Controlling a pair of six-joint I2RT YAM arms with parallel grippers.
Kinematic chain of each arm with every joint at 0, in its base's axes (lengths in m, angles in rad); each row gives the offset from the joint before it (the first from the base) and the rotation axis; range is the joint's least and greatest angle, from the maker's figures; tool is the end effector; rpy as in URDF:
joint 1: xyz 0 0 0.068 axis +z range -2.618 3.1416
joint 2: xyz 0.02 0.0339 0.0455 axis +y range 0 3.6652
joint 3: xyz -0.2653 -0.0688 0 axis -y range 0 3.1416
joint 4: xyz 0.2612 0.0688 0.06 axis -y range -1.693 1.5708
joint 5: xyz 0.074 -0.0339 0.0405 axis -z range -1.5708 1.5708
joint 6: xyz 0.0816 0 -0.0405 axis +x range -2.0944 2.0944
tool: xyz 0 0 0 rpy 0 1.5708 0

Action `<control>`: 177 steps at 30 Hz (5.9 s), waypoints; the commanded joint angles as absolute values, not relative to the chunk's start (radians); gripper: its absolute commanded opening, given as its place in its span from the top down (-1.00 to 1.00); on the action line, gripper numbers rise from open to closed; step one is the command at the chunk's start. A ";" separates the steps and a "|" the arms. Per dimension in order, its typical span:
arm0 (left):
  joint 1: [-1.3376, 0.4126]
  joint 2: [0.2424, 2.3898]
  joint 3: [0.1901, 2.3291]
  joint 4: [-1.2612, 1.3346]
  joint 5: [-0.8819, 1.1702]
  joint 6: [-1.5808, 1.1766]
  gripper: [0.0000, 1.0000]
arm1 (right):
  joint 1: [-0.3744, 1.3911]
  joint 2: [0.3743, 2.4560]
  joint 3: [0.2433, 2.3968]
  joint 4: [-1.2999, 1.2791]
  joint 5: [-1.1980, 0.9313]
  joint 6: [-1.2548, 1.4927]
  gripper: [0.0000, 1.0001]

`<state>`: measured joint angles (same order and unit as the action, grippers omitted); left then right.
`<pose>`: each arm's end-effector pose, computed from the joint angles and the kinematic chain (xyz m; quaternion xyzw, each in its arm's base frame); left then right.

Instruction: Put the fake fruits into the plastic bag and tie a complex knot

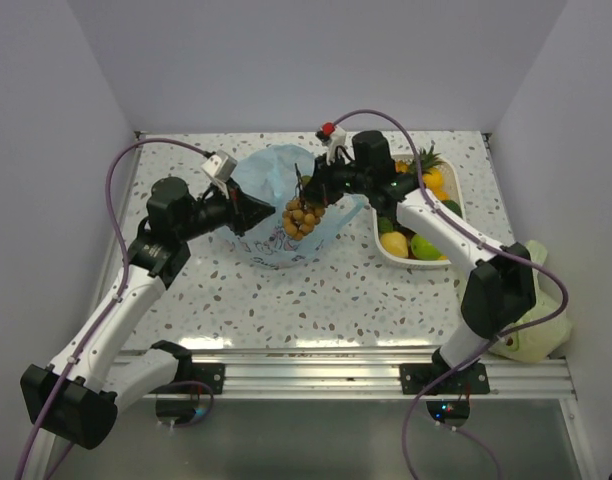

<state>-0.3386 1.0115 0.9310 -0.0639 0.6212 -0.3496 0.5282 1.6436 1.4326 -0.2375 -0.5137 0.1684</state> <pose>0.2514 -0.1389 0.3570 0.1960 0.7212 -0.4277 0.5085 0.3581 0.2554 0.3192 -0.2795 0.7815 0.3778 0.4104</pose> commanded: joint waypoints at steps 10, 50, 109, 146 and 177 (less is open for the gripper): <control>-0.322 1.034 0.930 0.037 0.681 -0.425 1.00 | 0.600 1.959 1.422 0.391 -0.456 0.647 0.09; -0.281 1.008 0.822 0.069 0.664 -0.411 1.00 | -0.049 1.482 1.445 -1.290 -0.206 -0.512 -0.97; -0.281 1.088 0.907 0.112 0.768 -0.583 1.00 | 0.478 1.776 1.517 -0.198 -0.554 0.337 0.26; -0.232 1.111 0.903 0.100 0.775 -0.563 1.00 | 0.114 1.519 1.552 -1.045 -0.014 -0.629 -0.97; -0.232 1.123 0.911 0.072 0.765 -0.526 1.00 | 0.092 1.704 1.547 -0.998 0.029 -0.700 -0.22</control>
